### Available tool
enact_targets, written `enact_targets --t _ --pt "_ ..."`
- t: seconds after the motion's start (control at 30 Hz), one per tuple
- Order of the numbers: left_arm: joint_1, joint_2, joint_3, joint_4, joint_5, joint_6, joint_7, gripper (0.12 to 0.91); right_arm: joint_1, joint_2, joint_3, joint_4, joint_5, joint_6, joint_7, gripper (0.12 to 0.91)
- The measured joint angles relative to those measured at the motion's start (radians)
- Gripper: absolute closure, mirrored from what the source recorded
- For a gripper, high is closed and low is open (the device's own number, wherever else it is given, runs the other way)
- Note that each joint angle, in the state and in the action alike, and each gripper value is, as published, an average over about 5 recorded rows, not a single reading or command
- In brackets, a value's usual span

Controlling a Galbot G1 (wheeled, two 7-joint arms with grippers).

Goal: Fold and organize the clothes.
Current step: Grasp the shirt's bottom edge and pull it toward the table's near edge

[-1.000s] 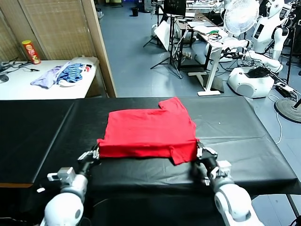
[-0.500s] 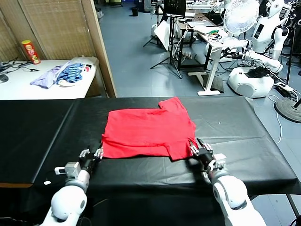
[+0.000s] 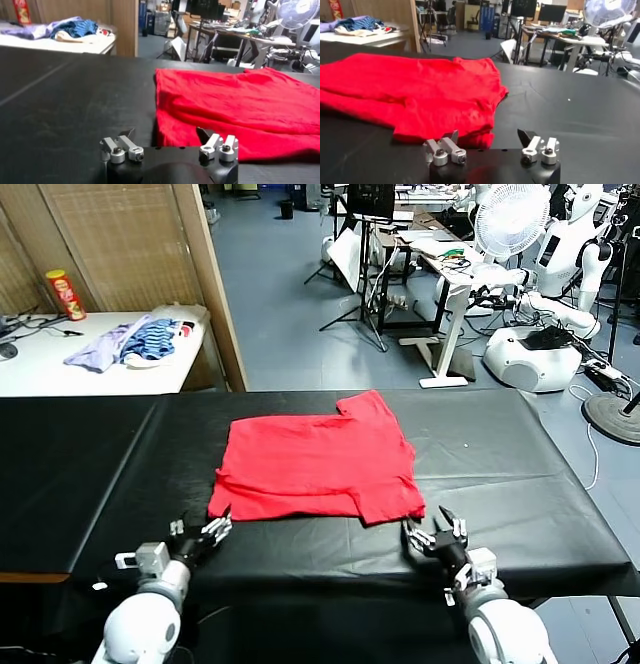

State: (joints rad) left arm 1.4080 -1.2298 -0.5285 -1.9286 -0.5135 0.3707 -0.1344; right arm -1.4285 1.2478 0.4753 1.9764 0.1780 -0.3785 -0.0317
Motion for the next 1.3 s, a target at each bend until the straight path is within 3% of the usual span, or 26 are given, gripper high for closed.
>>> enact_targets --t 0.2,0.3,0.47,0.67,0.77,0.87,0.97,1.1,1.2,1.3 --pt "0.004 -0.010 0.002 0.002 0.006 0.010 -0.013 0.767 -0.021 -0.023 0.002 0.039 0.041 -0.063 0.036 0.884" --pt "0.020 -0.017 -0.002 -0.019 0.045 0.027 -0.040 0.882 -0.044 -0.043 0.010 0.073 0.065 -0.101 0.051 0.894" --pt "0.072 -0.010 -0.013 -0.082 0.086 0.062 -0.074 0.902 -0.108 -0.075 0.024 0.150 0.098 -0.152 0.069 0.896" --pt "0.181 0.009 -0.029 -0.189 0.110 0.081 -0.074 0.904 -0.197 -0.072 0.029 0.242 0.099 -0.174 0.093 0.884" --pt "0.238 0.011 -0.041 -0.235 0.111 0.082 -0.072 0.904 -0.234 -0.069 0.035 0.283 0.101 -0.192 0.091 0.809" --pt "0.287 0.013 -0.055 -0.271 0.107 0.086 -0.072 0.902 -0.265 -0.074 0.043 0.322 0.102 -0.222 0.085 0.666" --pt "0.326 0.015 -0.066 -0.300 0.103 0.096 -0.072 0.837 -0.290 -0.085 0.052 0.360 0.110 -0.258 0.086 0.498" --pt "0.364 0.024 -0.076 -0.335 0.098 0.118 -0.080 0.623 -0.295 -0.098 0.080 0.402 0.168 -0.258 0.092 0.293" --pt "0.376 0.034 -0.087 -0.363 0.076 0.128 -0.093 0.455 -0.254 -0.106 0.103 0.401 0.214 -0.227 0.104 0.237" --pt "0.363 0.049 -0.103 -0.388 0.036 0.125 -0.094 0.311 -0.154 -0.115 0.103 0.349 0.235 -0.197 0.110 0.228"
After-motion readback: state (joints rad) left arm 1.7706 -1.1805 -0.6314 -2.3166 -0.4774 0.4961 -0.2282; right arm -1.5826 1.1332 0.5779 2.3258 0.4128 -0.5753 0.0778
